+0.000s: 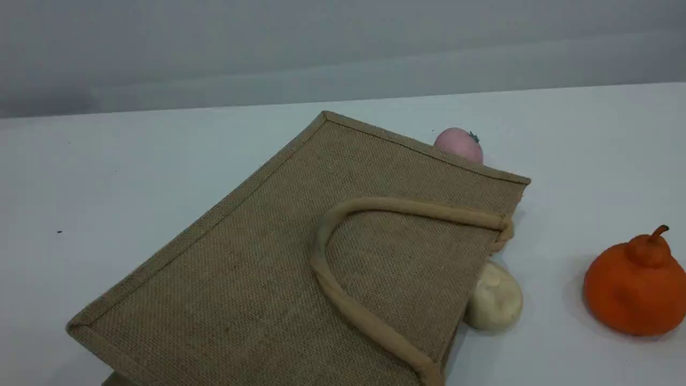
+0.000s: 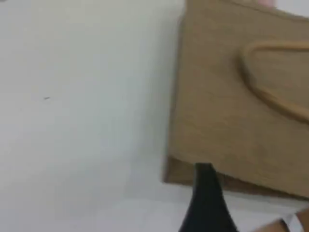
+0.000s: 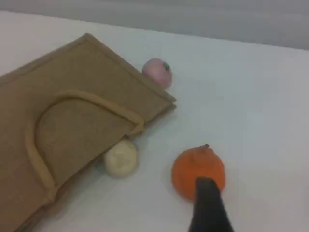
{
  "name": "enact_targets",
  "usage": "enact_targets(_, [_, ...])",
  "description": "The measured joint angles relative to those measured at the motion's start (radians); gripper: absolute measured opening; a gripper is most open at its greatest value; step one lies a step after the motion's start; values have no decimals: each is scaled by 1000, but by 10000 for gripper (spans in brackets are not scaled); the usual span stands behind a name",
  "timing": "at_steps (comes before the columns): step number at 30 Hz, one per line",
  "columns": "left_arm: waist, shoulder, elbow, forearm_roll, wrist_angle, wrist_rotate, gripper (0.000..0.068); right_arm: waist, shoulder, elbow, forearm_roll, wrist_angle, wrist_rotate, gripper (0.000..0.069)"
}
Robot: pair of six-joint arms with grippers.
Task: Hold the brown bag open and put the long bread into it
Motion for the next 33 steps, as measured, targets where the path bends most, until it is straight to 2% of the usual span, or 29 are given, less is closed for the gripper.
enact_targets(4, [0, -22, 5, 60, 2, -14, 440, 0, 0, 0, 0, 0, 0, 390])
enact_targets(22, [3, -21, 5, 61, 4, -10, 440, 0, 0, 0, 6, 0, 0, 389])
enact_targets(25, [53, -21, 5, 58, 4, -10, 440, -2, 0, 0, 7, 0, 0, 389])
enact_targets(30, [207, -20, 5, 58, 4, -10, 440, -2, 0, 0, 7, -1, 0, 389])
enact_targets(33, [260, -37, 5, 58, 4, -10, 440, -2, 0, 0, 7, -1, 0, 389])
